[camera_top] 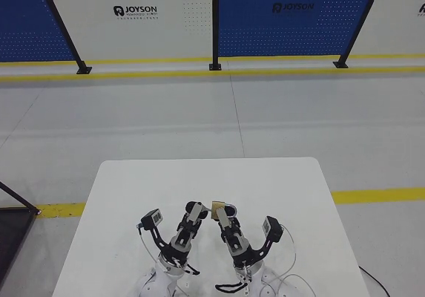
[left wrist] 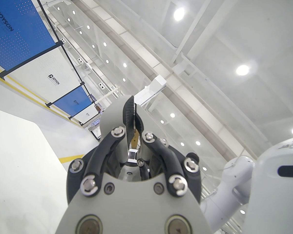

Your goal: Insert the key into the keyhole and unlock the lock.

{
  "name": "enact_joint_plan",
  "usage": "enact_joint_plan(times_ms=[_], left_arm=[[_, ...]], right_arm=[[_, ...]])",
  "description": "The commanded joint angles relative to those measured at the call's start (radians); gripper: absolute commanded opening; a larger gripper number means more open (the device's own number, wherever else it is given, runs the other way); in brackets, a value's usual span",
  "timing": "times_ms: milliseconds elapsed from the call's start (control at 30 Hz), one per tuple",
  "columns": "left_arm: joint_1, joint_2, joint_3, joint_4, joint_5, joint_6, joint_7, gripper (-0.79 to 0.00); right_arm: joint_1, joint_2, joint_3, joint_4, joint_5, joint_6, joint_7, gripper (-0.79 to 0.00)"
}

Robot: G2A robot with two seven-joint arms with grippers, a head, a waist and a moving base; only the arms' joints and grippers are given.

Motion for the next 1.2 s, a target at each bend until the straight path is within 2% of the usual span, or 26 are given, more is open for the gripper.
enact_joint_plan(times_ms=[0,367,400,433,467,533,600,667,867,933,1167], left_arm=[[0.0,-0.002,0.001,0.002,0.002,0.0,0.006,-0.785],[-0.005,-0.013,0.001,0.012,0.052,0.007,0.021,-0.785],[-0.004,-0.014,0.0,0.012,0.054,0.007,0.022,-0.705],[-0.004,-0.014,-0.001,0.012,0.056,0.008,0.023,-0.548],[-0.003,-0.015,-0.002,0.012,0.058,0.008,0.024,-0.446],[-0.001,-0.015,-0.004,0.012,0.057,0.008,0.025,-0.406],[0.0,-0.016,-0.007,0.01,0.056,0.007,0.023,-0.326],[0.003,-0.016,-0.009,0.008,0.047,0.002,0.02,-0.379],[0.01,-0.016,-0.02,0.001,0.042,0.0,0.007,-0.379],[0.009,-0.015,-0.03,0.004,0.049,-0.003,0.002,-0.416],[0.017,-0.001,-0.079,0.023,0.051,-0.06,-0.059,-0.459]], right_arm=[[0.0,0.0,0.0,0.0,0.0,0.0,0.0,-0.785],[-0.017,-0.001,0.022,-0.033,0.022,0.028,0.061,-0.785],[-0.019,-0.002,0.025,-0.034,0.022,0.03,0.064,-0.785],[-0.02,-0.002,0.027,-0.036,0.022,0.03,0.066,-0.785],[-0.022,-0.003,0.029,-0.037,0.022,0.029,0.068,-0.785],[-0.025,-0.004,0.032,-0.038,0.023,0.029,0.073,-0.785],[-0.027,-0.005,0.036,-0.04,0.024,0.03,0.076,-0.785],[-0.029,-0.007,0.039,-0.041,0.024,0.027,0.079,-0.785],[-0.038,-0.009,0.052,-0.045,0.018,0.019,0.082,-0.785],[-0.042,-0.009,0.06,-0.046,0.019,0.014,0.085,-0.785],[-0.06,0.001,0.097,-0.06,0.033,0.008,0.167,-0.785]])
